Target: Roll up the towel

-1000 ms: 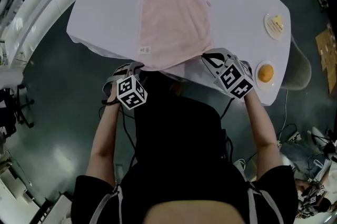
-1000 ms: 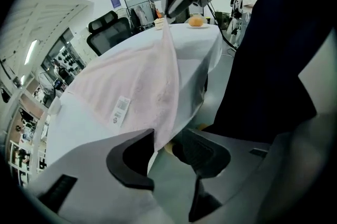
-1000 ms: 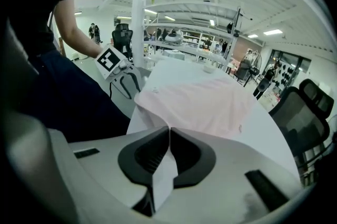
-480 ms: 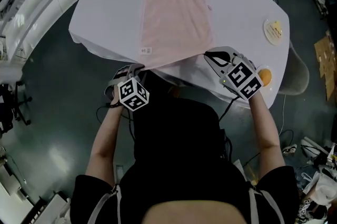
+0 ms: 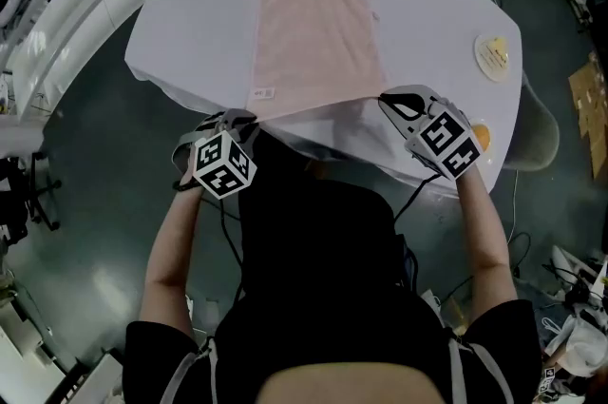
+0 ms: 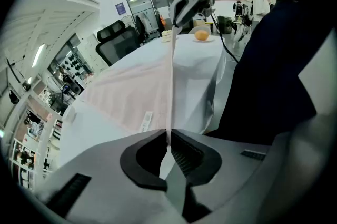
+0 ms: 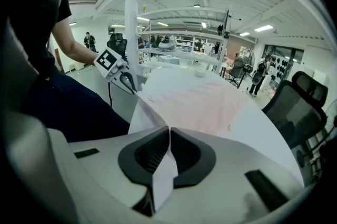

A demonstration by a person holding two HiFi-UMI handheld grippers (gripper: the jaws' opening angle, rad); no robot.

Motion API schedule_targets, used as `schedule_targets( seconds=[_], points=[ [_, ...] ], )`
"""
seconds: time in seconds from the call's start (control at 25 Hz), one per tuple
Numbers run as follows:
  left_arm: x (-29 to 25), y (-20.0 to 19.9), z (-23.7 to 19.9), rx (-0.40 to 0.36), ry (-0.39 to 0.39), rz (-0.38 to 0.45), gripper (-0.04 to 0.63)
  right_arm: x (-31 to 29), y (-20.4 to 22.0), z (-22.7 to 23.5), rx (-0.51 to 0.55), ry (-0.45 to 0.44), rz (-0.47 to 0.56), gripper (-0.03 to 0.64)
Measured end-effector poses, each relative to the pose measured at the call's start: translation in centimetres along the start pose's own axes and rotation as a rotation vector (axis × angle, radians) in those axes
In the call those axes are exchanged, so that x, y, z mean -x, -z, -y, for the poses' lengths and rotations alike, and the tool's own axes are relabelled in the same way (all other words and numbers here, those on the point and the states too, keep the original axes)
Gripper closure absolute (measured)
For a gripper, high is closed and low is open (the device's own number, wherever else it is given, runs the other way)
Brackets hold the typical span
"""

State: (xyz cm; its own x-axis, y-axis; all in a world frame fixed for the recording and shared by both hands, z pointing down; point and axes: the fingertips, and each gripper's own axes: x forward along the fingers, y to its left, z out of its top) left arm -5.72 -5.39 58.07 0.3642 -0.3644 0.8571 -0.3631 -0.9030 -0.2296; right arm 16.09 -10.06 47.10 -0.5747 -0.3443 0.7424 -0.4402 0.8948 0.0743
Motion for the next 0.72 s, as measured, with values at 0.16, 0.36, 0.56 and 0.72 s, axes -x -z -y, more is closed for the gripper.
schedule_targets(
  seconds=[0.16,0.36,0.56,0.72],
  points=[
    [1.4,-1.3,-2.2,0.069,0.036,0.062,0.566,-0.7,1.4,1.4,-0.044,0.011,-0.030,0.601],
    [1.2,-2.5,-6.0,0.119,0.056,0.090,0.566,-2.8,2.1,3.7,-0.064,0.014,-0.076,0.601],
    [-1.0,-2.4,-9.0,0.103,0.074,0.062,0.566,-5.6,2.3,6.4,-0.063,0.020,-0.123,0.601],
    [-2.6,-2.2,-10.9,0.074,0.108,0.040,0.566,-7.7,2.6,8.4,-0.068,0.018,-0.160,0.601]
  ],
)
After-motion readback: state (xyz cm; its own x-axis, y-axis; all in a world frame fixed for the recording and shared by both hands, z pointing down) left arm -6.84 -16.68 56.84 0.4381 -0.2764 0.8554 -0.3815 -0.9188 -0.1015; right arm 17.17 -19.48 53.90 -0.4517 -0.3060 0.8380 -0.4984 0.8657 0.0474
